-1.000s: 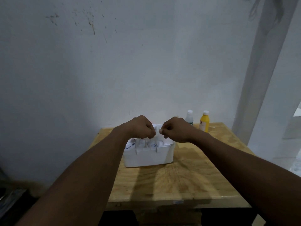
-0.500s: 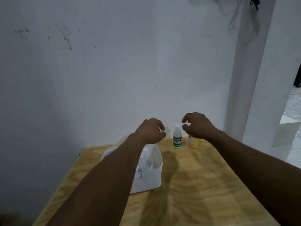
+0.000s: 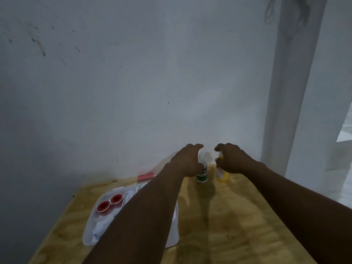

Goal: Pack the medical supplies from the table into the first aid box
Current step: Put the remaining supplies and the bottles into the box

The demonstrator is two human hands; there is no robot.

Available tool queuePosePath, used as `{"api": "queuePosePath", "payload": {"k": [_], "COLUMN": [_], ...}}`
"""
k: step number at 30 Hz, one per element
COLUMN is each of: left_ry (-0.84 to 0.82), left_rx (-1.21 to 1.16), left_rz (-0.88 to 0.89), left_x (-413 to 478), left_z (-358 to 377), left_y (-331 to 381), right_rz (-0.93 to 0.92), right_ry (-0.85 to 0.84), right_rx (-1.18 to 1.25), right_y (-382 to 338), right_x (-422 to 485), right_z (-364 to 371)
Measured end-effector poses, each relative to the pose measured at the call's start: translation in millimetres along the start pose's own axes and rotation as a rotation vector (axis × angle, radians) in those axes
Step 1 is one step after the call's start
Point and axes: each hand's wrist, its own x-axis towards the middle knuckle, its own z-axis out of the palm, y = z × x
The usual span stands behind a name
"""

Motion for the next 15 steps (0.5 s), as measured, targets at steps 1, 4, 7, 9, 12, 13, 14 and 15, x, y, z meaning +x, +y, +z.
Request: {"api": "queuePosePath", "payload": {"k": [1,4,7,9,12,13,14,15], "left_ry": [-0.006,0.024,0.104,0.132,0.133,0.137,0.142,0.153], "left_rx": [0.008,-0.014,0.001,0.014,0.025,0.023,0.018,0.012], "left_rz": [0.002,-0.007,-0.003,-0.005,-0.006,-0.008,-0.013,-0.017], "left_x": [2,3,1,-2,-9,-11,-15,-19], "left_z": [2,4,5,4,-1,-4,-8,-14], "left_y": [1,3,5,4,2,2,1,1], "right_rz": [-0.005,-0.02,-0.045,-0.065,-0.084,-0.088,-0.095,-0.108], "right_ry": [0.004,0.038,0.077,0.1,0.114,0.116,0.118,0.123], "right_rx": [0.003,0.001,-0.008,-0.008,-0.01,-0.011,-0.013,-0.017], "right_y": [1,6,11,13,12,10,6,1], "right_x": [1,2,0,-5,-13,-15,-18,-21], "right_z": [1,4,3,1,-4,-8,-12,-17]}}
